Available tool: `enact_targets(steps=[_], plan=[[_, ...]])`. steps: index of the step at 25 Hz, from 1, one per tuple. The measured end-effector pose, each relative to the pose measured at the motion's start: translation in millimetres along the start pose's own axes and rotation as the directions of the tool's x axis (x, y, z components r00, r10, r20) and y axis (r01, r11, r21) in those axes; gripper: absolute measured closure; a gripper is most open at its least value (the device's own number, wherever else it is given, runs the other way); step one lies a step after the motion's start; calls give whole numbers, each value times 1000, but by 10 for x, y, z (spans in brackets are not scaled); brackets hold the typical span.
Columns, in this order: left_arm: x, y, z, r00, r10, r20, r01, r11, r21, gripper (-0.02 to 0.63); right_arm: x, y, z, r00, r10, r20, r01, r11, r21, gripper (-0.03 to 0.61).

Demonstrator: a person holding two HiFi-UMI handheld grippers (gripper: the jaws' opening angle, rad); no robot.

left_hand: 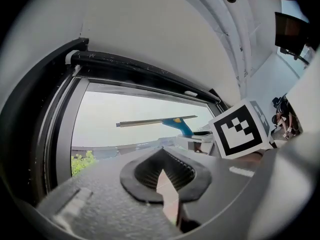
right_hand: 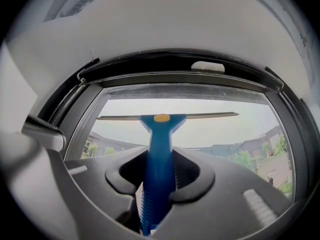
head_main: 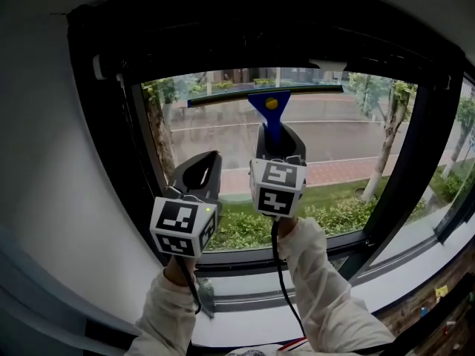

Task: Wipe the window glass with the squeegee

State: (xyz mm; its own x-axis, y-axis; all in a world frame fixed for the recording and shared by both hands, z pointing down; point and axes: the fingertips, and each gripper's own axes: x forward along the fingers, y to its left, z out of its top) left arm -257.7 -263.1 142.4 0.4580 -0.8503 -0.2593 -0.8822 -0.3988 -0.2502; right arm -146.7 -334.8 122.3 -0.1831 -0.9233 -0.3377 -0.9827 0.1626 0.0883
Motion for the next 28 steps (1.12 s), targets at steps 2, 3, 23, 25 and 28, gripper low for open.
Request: enact_targets(steps=[2,3,23,25,28], plan=[[-27,-16,-47,1000,-2,-10,2,1000,-5,615,-36,21,-86,1000,1,-13,-1,1000,2,448],[-40,-22,-74,1000,-2,-15,1,1000,-7,615,-54,33,-132,1000,1,-19,-1,1000,2,448],[-277,-288,-1055,983,-35,-179,24,998,-64,615,-504,130,-1153,985,2,-174,2,1000,24,448],[-311,-286,-1138,981,-31,-191,17,997,-75,615,-545,144,-1254,982,3,-189,2,1000,27,448],[-353,-284,-1273,977,-32,-209,14,996,-84,615,-597,169,-1394,978,6,-209,0,1000,28,448]])
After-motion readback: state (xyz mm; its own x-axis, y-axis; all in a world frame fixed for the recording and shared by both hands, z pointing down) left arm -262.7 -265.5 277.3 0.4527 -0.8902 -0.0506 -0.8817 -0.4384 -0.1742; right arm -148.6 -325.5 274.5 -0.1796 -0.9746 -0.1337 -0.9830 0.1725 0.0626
